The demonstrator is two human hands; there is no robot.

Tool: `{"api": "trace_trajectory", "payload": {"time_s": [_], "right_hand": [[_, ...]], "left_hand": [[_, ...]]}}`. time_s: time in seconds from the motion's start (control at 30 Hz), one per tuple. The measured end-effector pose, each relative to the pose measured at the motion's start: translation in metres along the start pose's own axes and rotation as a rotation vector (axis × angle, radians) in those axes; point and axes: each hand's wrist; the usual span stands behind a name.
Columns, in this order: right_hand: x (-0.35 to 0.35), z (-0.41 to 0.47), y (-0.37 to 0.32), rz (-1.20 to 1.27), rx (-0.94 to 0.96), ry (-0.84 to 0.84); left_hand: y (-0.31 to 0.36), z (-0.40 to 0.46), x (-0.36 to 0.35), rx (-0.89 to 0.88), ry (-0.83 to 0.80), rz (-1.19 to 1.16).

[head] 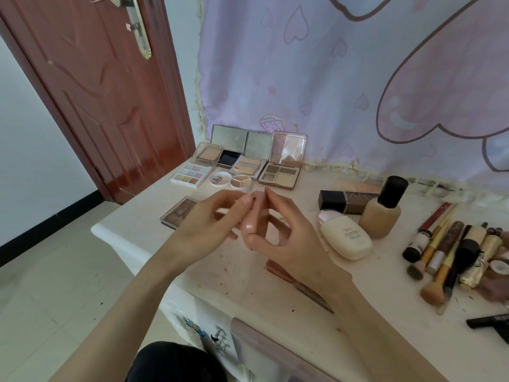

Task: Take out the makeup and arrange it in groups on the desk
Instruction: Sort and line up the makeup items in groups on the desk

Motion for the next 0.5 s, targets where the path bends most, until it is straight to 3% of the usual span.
{"api": "trace_trajectory", "payload": {"time_s": [0.13,0.27,0.5], "right_hand": [[-0.002,-0.001,0.006,-0.094,0.102,-0.004],[-0.001,-0.001,0.003,-0.154,0.124,-0.044],[0.005,0.0,-0.007,-0.153,0.089,-0.086]], "left_hand": [[0.001,-0.006,0.002,0.136,-0.158,-0.09],[-0.004,-0.006,0.004,0.198,-0.16,-0.208],[-0.012,-0.007,0.002,0.164,-0.156,-0.215]]}}
Point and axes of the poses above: each hand's wrist, its own z-axis towards the middle knuckle, its own x-axis out of the back of the hand, y = z × x, and after that the axes turned 14 degrees about y, right-handed
